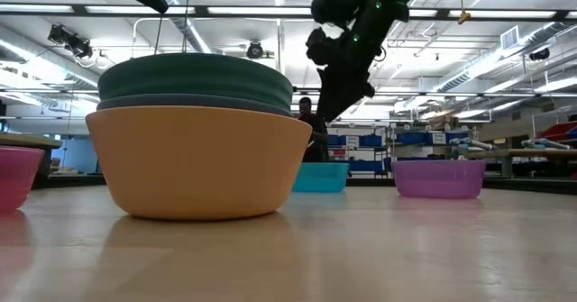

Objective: Nest bowls inside each other
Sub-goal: Stack the light blue bowl on top of the green bowl

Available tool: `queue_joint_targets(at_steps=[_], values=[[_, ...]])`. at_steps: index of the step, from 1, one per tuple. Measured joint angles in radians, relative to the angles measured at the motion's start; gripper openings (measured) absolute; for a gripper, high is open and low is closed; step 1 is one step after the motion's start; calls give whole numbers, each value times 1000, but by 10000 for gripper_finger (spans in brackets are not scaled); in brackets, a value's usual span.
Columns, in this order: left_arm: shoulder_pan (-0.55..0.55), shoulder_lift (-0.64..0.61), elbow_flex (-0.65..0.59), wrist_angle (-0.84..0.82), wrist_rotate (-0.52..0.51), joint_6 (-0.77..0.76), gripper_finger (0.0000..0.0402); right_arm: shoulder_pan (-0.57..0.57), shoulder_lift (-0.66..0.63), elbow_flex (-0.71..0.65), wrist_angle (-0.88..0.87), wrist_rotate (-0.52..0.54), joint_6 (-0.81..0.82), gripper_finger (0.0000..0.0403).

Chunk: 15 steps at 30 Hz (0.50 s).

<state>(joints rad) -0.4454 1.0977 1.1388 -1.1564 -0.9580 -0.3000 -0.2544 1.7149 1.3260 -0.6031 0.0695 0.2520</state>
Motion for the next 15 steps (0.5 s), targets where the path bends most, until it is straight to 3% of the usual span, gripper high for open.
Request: queue_joint_targets(at_steps=[10, 15], values=[[0, 0, 0, 11, -20, 0, 99, 63, 0, -167, 248, -12, -4, 164], [0, 0, 0, 11, -20, 0, 99, 87, 0, -230, 353, 42, -108, 162]])
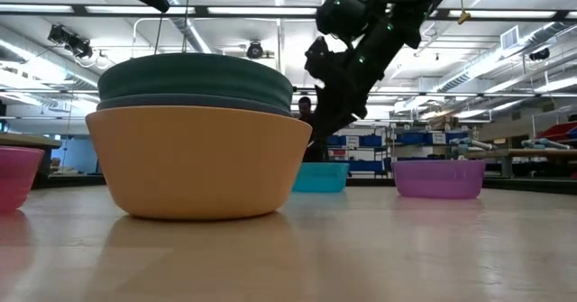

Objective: Nest bowls inside each other
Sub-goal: Stack the light blue bowl on top of the green bowl

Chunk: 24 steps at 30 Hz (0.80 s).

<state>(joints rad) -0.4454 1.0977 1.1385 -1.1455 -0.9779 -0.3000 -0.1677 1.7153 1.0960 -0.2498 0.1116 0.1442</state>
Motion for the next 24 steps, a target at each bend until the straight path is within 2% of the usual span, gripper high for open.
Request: queue_joint_targets(at_steps=[13, 20, 24], values=[[0, 0, 0, 0, -24, 3, 99, 1, 1, -73, 94, 21, -291, 162], [0, 0, 0, 0, -25, 4, 99, -4, 67, -68, 114, 9, -296, 160], [0, 0, 1, 3, -27, 3, 99, 2, 131, -71, 146, 43, -294, 160]])
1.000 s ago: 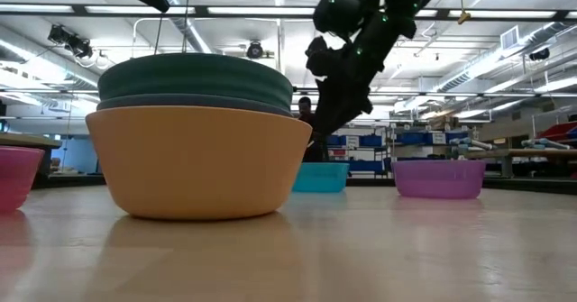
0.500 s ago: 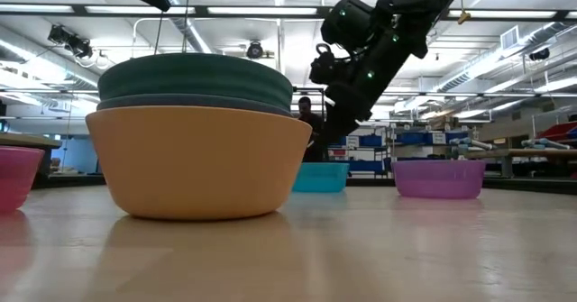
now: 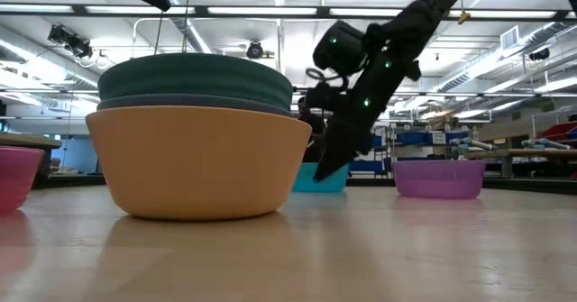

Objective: Nest bowls inside each other
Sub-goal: Stack the light blue bowl on top of the green bowl

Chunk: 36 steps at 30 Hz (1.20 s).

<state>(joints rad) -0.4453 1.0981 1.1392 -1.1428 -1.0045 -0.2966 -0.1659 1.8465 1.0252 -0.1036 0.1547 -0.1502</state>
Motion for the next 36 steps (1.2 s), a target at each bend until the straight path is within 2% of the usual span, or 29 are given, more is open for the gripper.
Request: queue_joint_targets(at_steps=[4, 6, 9, 12, 13, 16, 19, 23, 29, 32, 36], values=[[0, 0, 0, 0, 0, 1, 99, 0, 37, 3, 34, 21, 8, 156], [0, 0, 0, 1, -2, 2, 99, -1, 37, 2, 32, 23, 8, 141], [0, 0, 0, 1, -12, 2, 99, -1, 21, 4, 32, 43, -9, 93], [0, 0, 0, 0, -19, 1, 99, 5, 4, 14, 28, 32, -46, 22], [0, 0, 0, -1, -19, 1, 99, 11, -3, 20, 22, 32, -59, 12], [0, 0, 0, 0, -20, -3, 99, 43, -19, 54, 12, 47, -65, 7], [0, 0, 0, -7, -23, -11, 99, 97, -40, 111, -8, 0, -70, 2], [0, 0, 0, -44, -42, -29, 99, 214, -45, 223, -71, -45, -76, 1], [32, 0, 0, -97, -66, -54, 99, 364, -44, 354, -142, -58, -106, 1], [54, 0, 0, -99, -66, -55, 99, 386, -44, 393, -199, -61, -107, 0], [79, 0, 0, -98, -66, -52, 99, 381, -42, 393, -226, -150, -78, 0]])
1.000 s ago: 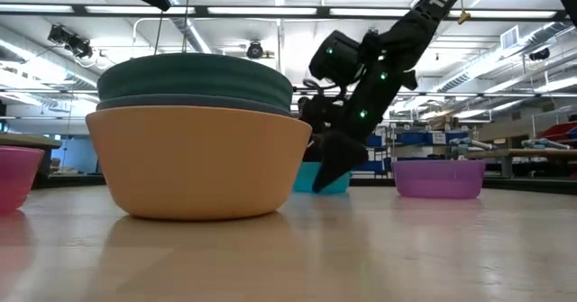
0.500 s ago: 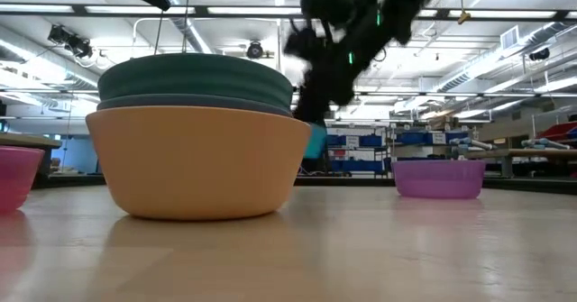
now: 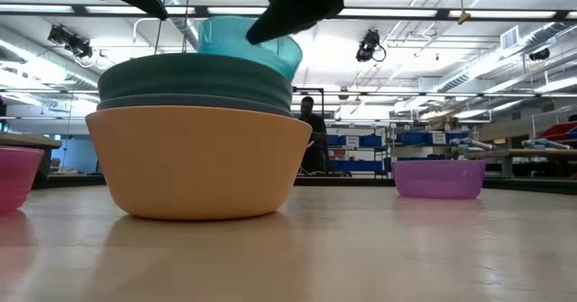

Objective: Nest bowls inside each other
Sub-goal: Stack the light blue bowl on top of the green bowl

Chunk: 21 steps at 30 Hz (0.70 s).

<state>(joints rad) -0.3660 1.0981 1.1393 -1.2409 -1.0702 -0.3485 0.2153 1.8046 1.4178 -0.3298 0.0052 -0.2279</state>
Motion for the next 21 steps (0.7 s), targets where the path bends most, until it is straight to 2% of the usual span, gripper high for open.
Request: queue_joint_targets(at_steps=[7, 12, 16, 21], values=[[8, 0, 0, 0, 1, 2, 99, -7, 11, 0, 25, -100, 78, 1], [8, 0, 0, 0, 4, 2, 99, 23, 11, 0, 57, -96, 71, 7], [8, 0, 0, 1, 14, 2, 99, 54, 11, 0, 85, -88, 87, 33], [8, 0, 0, 3, 50, 3, 99, 84, 11, 0, 130, -30, 142, 64]])
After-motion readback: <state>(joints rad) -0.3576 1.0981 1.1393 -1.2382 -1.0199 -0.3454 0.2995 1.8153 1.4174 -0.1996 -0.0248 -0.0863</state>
